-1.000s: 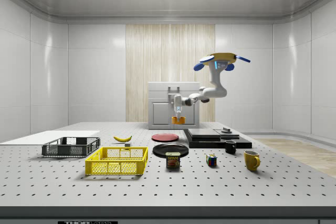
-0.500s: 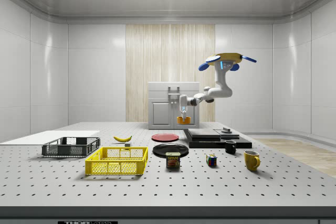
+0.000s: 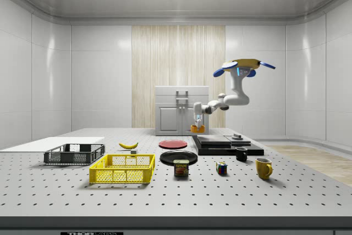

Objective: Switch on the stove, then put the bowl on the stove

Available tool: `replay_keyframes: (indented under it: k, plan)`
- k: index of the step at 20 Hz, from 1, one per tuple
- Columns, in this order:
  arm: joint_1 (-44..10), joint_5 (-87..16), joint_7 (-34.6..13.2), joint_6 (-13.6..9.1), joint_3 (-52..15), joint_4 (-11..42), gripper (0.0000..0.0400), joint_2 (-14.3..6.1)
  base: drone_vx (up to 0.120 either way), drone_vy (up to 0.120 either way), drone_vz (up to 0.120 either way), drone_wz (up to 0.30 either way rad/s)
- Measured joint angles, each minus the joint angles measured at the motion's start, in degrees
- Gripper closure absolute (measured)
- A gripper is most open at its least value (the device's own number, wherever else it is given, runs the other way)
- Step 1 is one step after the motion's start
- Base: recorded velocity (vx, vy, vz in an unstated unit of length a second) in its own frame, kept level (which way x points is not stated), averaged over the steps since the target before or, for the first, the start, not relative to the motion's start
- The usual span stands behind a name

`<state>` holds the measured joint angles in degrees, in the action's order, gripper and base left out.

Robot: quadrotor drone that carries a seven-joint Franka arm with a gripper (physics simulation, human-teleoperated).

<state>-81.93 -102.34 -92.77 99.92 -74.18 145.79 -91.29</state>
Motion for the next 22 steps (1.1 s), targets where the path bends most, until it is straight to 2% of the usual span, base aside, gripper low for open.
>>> replay_keyframes:
  k: [4,8,18,22]
  plan:
    - [0.00,0.00,0.00,0.01,0.00,0.00,0.0295,-0.01,-0.120,0.000,0.000,0.000]
    - [0.00,0.01,0.00,0.01,0.00,0.00,0.0295,-0.01,-0.120,0.000,-0.110,0.000]
    - [-0.01,0.01,0.00,0.02,0.00,0.00,0.0295,-0.02,-0.120,0.000,0.000,0.000]
    - [-0.28,-0.87,-0.07,0.56,1.03,-0.37,0.0295,0.11,0.000,0.000,0.000,0.000]
